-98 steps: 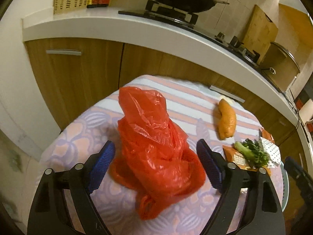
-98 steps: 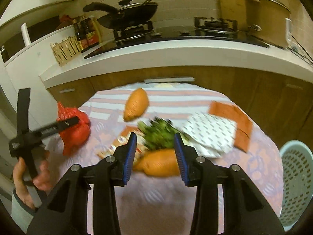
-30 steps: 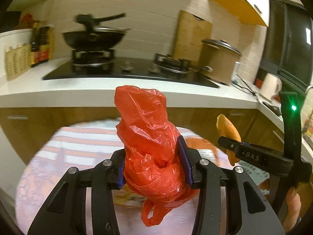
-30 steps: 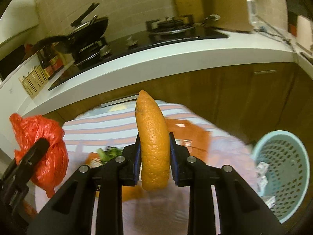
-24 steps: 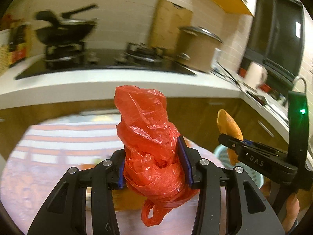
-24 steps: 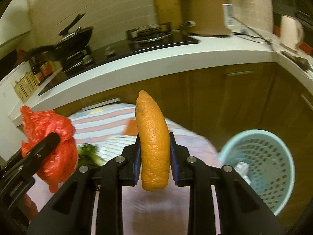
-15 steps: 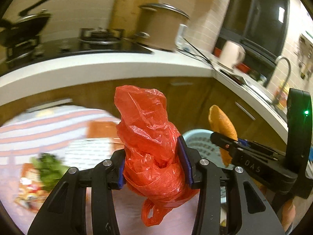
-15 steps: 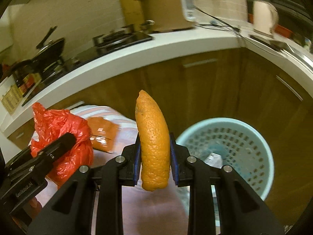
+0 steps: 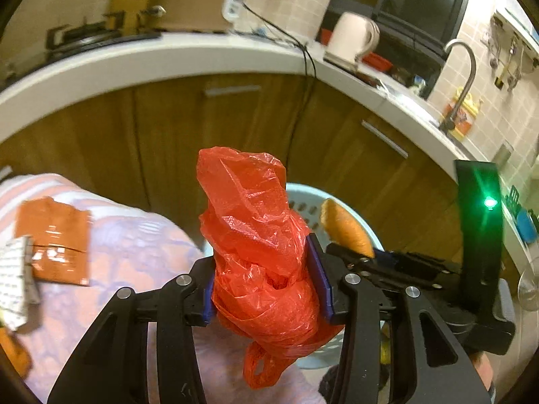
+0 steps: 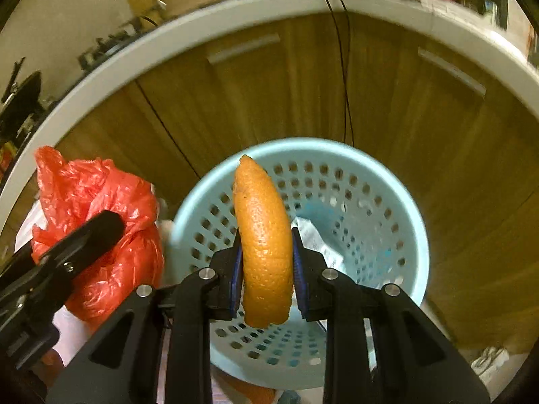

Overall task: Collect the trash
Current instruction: 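Carry the bag and peel over the basket and open both tools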

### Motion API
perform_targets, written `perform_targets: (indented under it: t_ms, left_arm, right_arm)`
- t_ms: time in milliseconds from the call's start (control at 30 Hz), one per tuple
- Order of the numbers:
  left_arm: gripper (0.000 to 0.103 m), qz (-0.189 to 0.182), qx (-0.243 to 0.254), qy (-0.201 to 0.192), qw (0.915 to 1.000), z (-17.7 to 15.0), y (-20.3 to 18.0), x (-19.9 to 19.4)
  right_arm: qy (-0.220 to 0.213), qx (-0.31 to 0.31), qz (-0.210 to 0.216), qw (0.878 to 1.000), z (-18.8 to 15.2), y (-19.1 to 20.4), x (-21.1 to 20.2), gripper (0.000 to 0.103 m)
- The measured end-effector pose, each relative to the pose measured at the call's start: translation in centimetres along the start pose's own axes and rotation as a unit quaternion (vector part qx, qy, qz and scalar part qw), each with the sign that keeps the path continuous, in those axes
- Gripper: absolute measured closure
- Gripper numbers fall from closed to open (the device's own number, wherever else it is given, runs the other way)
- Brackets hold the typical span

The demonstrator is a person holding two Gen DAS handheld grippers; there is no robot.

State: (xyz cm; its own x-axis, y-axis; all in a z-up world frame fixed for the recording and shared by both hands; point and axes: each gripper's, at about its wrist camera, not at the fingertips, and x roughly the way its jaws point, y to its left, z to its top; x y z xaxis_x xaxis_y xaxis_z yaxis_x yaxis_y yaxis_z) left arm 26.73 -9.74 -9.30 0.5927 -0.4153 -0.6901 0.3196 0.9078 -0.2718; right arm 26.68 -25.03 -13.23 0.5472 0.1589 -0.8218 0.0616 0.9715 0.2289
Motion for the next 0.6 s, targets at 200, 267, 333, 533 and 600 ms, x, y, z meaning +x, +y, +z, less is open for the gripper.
perform_targets:
  t_ms: [200,267,333,533,600]
  left_arm:
    - [0.056,-0.008,-0.001,0.034,0.9994,-0.5,-0.8,3.0]
    - [0.052,-0.006,-0.004,0.040,0.9992,-0.6,-0.8,3.5]
    - [0.040,-0.004,-0.006,0.041,0.9991,-0.8,-0.8,3.7]
    - [0.033,-0.002,-0.010,0.032,0.9994,-0.7,-0.3,2.7]
    - [0.033,-0.002,-0.012,0.026,0.9996,-0.7,-0.1,2.1]
  right_arm:
    - [0.033,0.023,0.001,0.999,-0.8,-1.8,2.3,0.078]
    - [0.038,0.027,0.001,0.999,-0.8,-2.2,2.8,0.078]
    - [0.045,0.035,0.005,0.998,-0.9,-2.6,3.2,0.077]
    - [0.037,0.041,-0.001,0.998,-1.0,-3.1,2.7,0.054]
    - [0.033,0.043,0.003,0.999,-1.0,-3.1,2.3,0.054]
